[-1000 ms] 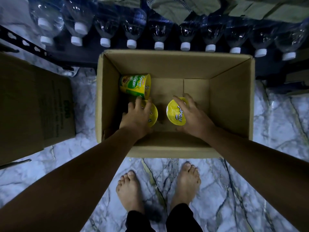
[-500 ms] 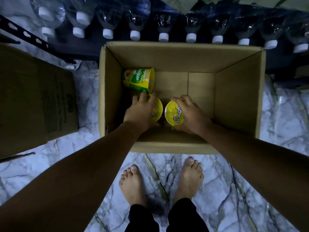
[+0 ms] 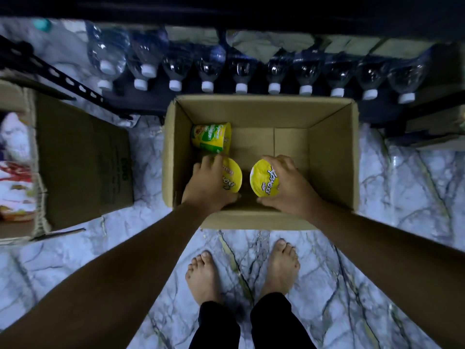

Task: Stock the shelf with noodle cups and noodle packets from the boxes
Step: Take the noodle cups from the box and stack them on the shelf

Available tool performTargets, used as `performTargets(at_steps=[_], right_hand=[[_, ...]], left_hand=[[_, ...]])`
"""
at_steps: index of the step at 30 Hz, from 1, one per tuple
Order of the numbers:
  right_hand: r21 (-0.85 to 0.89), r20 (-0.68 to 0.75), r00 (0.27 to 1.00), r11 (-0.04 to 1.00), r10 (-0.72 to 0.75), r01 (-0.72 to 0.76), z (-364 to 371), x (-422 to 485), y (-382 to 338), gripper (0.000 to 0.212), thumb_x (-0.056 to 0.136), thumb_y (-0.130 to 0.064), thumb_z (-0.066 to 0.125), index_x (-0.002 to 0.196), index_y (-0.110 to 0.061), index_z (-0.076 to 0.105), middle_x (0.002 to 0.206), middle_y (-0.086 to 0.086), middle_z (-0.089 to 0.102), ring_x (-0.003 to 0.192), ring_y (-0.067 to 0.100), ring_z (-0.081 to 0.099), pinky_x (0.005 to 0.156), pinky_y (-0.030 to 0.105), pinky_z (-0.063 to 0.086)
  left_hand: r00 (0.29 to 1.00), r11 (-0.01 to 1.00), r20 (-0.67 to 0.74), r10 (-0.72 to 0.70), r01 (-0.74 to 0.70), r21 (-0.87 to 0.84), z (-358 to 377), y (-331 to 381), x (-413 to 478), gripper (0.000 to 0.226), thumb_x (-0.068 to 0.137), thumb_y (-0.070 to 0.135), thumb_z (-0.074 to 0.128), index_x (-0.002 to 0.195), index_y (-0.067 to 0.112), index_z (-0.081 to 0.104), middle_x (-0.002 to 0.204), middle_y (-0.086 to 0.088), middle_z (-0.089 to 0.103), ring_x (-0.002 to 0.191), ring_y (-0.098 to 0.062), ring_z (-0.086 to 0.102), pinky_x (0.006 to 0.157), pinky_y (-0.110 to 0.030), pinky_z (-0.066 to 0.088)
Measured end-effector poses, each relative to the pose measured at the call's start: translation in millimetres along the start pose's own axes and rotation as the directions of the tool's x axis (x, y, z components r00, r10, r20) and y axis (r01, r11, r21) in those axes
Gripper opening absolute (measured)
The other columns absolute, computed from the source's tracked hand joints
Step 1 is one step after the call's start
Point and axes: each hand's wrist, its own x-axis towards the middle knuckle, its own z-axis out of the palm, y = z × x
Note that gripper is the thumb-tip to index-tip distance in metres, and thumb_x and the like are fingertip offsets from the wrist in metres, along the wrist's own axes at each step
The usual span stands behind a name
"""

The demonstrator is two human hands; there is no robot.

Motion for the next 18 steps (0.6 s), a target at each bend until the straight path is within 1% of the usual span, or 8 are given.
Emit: performTargets(at_steps=[2, 4, 6, 8, 11, 13, 15, 18], right_hand=[[0.072, -0.084, 0.996, 0.997, -0.004, 0.010, -31, -37, -31, 0.110, 0.056, -0.041, 0.094, 0.149, -0.043, 0.036, 0.145, -0.007, 0.025, 0.125, 0.014, 0.047, 0.104, 0.029, 0.045], [0.093, -0.122, 0.992, 0.996, 0.007, 0.004, -68, -80, -70, 0.109, 0.058, -0.041, 0.095, 0.150, -0.046, 0.037, 0.137, -0.019, 0.015, 0.122, 0.000, 0.035, 0.101, 0.017, 0.037], [0.090, -0.143, 0.990, 0.996, -0.001, 0.014, -109, -126, -113, 0.110, 0.060, -0.044, 0.095, 0.151, -0.050, 0.034, 0.131, -0.024, 0.010, 0.119, -0.009, 0.024, 0.102, 0.017, 0.032], [0.104, -0.188, 0.982, 0.994, -0.013, 0.033, -148, -168, -155, 0.111, 0.061, -0.047, 0.093, 0.152, -0.052, 0.029, 0.134, -0.026, 0.011, 0.121, -0.010, 0.024, 0.101, 0.018, 0.034], [0.175, -0.312, 0.949, 0.979, -0.041, 0.100, -210, -235, -227, 0.116, 0.060, -0.051, 0.093, 0.153, -0.054, 0.023, 0.141, -0.025, 0.021, 0.125, -0.011, 0.033, 0.100, 0.017, 0.036], [0.207, -0.390, 0.918, 0.965, -0.073, 0.164, -245, -277, -274, 0.117, 0.060, -0.055, 0.090, 0.152, -0.057, 0.019, 0.148, -0.022, 0.027, 0.135, -0.008, 0.035, 0.102, 0.021, 0.037], [0.245, -0.462, 0.881, 0.941, -0.099, 0.235, -270, -309, -310, 0.112, 0.060, -0.057, 0.085, 0.151, -0.057, 0.019, 0.149, -0.024, 0.032, 0.138, -0.004, 0.038, 0.103, 0.022, 0.039], [0.267, -0.584, 0.803, 0.904, -0.123, 0.333, -309, -354, -356, 0.102, 0.065, -0.058, 0.080, 0.152, -0.046, 0.027, 0.142, -0.022, 0.042, 0.130, 0.001, 0.048, 0.099, 0.016, 0.040]], left_hand=[[0.998, 0.999, -0.056, 0.039, -0.041, -0.031, -36, 15, -31, 0.119, 0.057, 0.052, 0.093, 0.151, 0.009, 0.035, 0.142, -0.014, 0.046, 0.124, -0.039, 0.047, 0.104, -0.045, 0.037], [0.992, 0.993, -0.094, 0.081, -0.089, -0.080, -79, 30, -68, 0.121, 0.056, 0.049, 0.094, 0.152, 0.007, 0.035, 0.145, -0.016, 0.043, 0.129, -0.039, 0.045, 0.105, -0.045, 0.039], [0.986, 0.977, -0.108, 0.129, -0.145, -0.155, -132, 50, -113, 0.120, 0.057, 0.049, 0.093, 0.156, 0.018, 0.032, 0.151, -0.014, 0.029, 0.135, -0.037, 0.039, 0.107, -0.044, 0.044], [0.981, 0.962, -0.101, 0.166, -0.183, -0.202, -184, 73, -156, 0.118, 0.061, 0.048, 0.092, 0.157, 0.029, 0.027, 0.152, -0.002, 0.019, 0.139, -0.029, 0.035, 0.109, -0.040, 0.044], [0.967, 0.945, -0.141, 0.212, -0.239, -0.222, -268, 113, -227, 0.120, 0.062, 0.054, 0.088, 0.159, 0.034, 0.021, 0.148, 0.005, 0.022, 0.139, -0.019, 0.034, 0.109, -0.029, 0.041], [0.945, 0.929, -0.196, 0.261, -0.301, -0.213, -318, 139, -271, 0.122, 0.061, 0.060, 0.085, 0.160, 0.035, 0.017, 0.147, 0.009, 0.024, 0.138, -0.011, 0.031, 0.106, -0.018, 0.032], [0.925, 0.910, -0.245, 0.290, -0.346, -0.229, -355, 157, -305, 0.122, 0.065, 0.052, 0.088, 0.160, 0.037, 0.013, 0.146, 0.015, 0.023, 0.136, -0.003, 0.027, 0.105, -0.015, 0.027], [0.869, 0.867, -0.349, 0.350, -0.442, -0.231, -410, 179, -355, 0.119, 0.069, 0.045, 0.089, 0.159, 0.042, 0.011, 0.142, 0.027, 0.022, 0.133, 0.009, 0.027, 0.102, -0.005, 0.026]])
